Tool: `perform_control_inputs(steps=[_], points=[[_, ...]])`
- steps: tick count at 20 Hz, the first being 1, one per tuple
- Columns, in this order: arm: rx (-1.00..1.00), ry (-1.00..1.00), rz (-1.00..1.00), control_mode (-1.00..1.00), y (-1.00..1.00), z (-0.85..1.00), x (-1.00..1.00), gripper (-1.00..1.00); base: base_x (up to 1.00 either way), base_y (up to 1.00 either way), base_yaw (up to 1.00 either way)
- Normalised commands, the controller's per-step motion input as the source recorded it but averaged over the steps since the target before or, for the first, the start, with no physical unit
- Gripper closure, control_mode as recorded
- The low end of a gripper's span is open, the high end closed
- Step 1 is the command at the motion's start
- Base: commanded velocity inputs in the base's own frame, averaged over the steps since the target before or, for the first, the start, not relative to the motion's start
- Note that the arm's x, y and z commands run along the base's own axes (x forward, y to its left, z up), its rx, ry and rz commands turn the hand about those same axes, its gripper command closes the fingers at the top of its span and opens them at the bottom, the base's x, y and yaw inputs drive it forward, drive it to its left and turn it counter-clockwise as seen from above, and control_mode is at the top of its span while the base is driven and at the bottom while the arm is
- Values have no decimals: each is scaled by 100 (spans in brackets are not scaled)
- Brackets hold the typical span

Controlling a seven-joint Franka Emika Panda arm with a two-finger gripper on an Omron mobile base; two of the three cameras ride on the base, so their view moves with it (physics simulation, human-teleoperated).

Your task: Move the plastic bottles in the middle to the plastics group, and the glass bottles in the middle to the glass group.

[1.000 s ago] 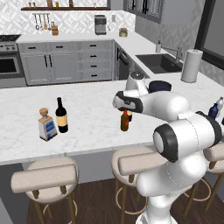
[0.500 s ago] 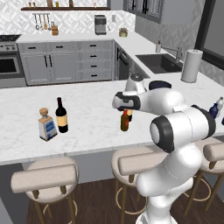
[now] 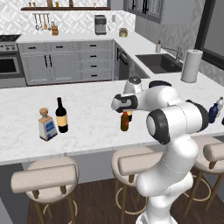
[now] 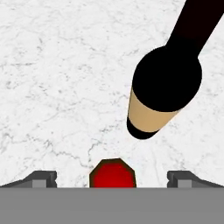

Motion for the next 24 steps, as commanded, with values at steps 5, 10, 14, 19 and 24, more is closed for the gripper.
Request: perform_control_inputs(steps=[5, 10, 14, 19, 24], points=[[1, 2, 0, -100, 0, -8, 23, -100, 0, 0, 0], [1, 0, 0, -100, 0, -17, 9, -100, 0, 0, 0], [2, 0, 0, -100, 0, -16, 0, 100, 0, 0, 0], [2, 0, 0, -100, 0, -10, -6, 100, 0, 0, 0], [8, 0, -1, -100, 1, 3, -28, 100, 0, 0, 0]])
